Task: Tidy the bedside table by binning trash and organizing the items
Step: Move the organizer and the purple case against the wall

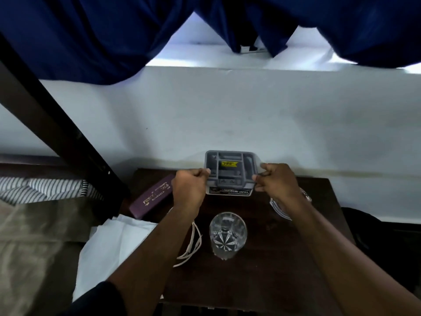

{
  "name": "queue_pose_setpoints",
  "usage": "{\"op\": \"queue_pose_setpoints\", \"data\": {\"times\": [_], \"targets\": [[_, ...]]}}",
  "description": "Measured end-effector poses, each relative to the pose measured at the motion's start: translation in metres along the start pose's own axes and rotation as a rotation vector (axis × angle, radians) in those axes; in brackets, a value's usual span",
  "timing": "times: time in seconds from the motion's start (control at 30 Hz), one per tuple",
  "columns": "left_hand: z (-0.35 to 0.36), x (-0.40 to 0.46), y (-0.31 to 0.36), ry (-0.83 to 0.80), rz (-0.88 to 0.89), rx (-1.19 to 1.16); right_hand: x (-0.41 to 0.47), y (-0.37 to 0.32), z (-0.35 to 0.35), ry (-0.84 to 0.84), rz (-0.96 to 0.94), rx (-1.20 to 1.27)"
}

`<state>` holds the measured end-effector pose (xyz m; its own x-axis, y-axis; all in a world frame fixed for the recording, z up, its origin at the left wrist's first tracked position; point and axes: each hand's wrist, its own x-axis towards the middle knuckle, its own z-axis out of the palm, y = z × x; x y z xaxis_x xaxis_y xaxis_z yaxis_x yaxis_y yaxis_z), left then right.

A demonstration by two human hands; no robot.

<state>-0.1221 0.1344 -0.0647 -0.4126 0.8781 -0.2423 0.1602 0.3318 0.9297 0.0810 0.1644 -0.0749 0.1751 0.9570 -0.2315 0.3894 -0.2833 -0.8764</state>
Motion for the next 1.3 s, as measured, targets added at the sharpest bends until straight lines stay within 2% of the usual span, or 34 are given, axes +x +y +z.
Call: {"op": "queue_pose_setpoints", "data": {"times": [0.23, 0.47, 0.53, 0.6, 0.7, 0.83, 1.03, 1.17, 1.3], "targets": [[-0.002, 0.007, -0.008, -0.009, 0.007, -0.044, 0.006, -0.008, 0.003, 0.035, 0.027, -0.002], [-0.010, 0.007, -0.006, -0.030, 0.010, -0.084, 0.008, -0.010, 0.002, -0.005, 0.065, -0.013], [-0.019, 0.001, -0.006, -0.013, 0.088, 0.011, 0.006, -0.016, 0.003, 0.003, -0.011, -0.229], [-0.033, -0.006, -0.006, 0.035, 0.161, 0.154, -0.001, -0.029, 0.009, 0.104, -0.134, -0.457], [-0.058, -0.016, -0.008, 0.070, 0.192, 0.267, -0.019, -0.053, 0.025, 0.156, -0.294, -0.464], [-0.093, -0.036, -0.011, 0.018, 0.103, 0.049, -0.046, -0.088, 0.059, 0.008, -0.402, -0.459], [-0.140, -0.055, -0.033, 0.062, -0.071, -0.225, -0.081, -0.109, 0.094, -0.170, -0.432, -0.368], [-0.157, -0.054, -0.049, 0.100, -0.125, -0.288, -0.083, -0.110, 0.104, -0.232, -0.383, -0.397], [-0.159, -0.042, -0.058, 0.106, -0.220, -0.339, -0.076, -0.116, 0.136, -0.355, -0.212, -0.447]]}}
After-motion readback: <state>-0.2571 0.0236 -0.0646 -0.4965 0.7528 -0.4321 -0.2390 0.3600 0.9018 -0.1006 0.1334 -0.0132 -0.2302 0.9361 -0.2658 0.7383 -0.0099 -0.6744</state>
